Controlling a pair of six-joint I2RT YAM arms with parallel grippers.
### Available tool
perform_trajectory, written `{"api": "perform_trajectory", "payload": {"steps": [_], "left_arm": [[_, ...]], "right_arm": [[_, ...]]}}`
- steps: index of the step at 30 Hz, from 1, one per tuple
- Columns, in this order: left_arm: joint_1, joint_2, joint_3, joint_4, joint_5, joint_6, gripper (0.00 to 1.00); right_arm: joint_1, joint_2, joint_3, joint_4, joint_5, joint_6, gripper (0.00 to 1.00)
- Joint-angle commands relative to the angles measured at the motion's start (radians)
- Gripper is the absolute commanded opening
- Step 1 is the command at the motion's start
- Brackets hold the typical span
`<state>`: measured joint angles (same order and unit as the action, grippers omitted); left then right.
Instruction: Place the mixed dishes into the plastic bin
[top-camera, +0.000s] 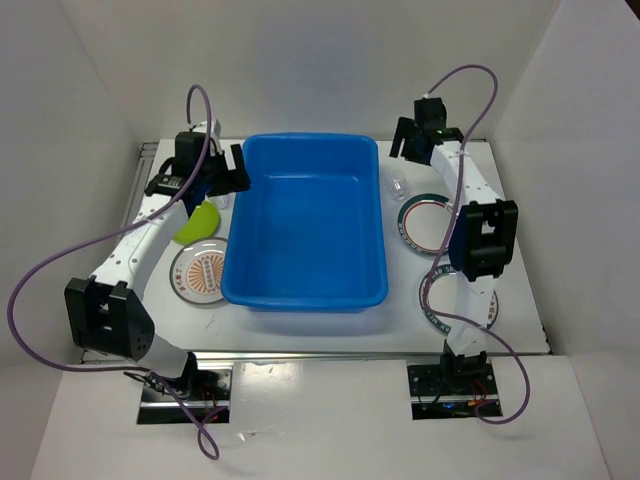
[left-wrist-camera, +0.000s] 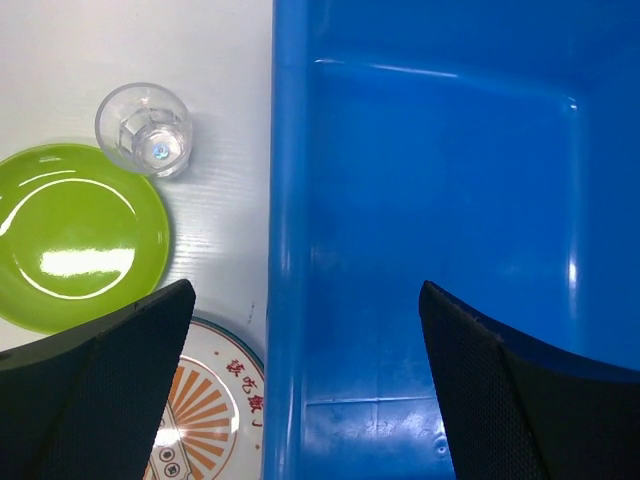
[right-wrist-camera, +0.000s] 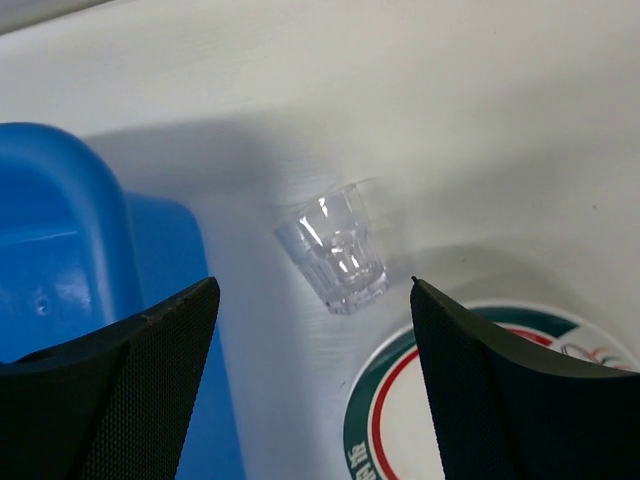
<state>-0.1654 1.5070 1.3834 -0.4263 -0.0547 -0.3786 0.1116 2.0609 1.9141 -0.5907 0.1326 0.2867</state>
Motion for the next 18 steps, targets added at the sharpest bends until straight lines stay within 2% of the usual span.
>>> {"api": "perform_trajectory", "payload": {"steps": [1, 7, 18], "left_arm": [[0.003, -0.064, -0.020, 0.031, -0.014, -0.023, 1.00], [0.003, -0.083, -0.020, 0.021, -0.030, -0.013, 1.00], [0.003, -0.093, -0.011, 0.012, -0.048, 0.007, 1.00]], "right_arm": [[0.007, 0.062, 0.100, -0.029, 0.001, -0.063, 0.82], [0.007, 0.160, 0.195, -0.044, 0.002, -0.107, 0.82], [0.007, 0.272, 0.234, -0.084, -0.045, -0.127, 0.83]]}}
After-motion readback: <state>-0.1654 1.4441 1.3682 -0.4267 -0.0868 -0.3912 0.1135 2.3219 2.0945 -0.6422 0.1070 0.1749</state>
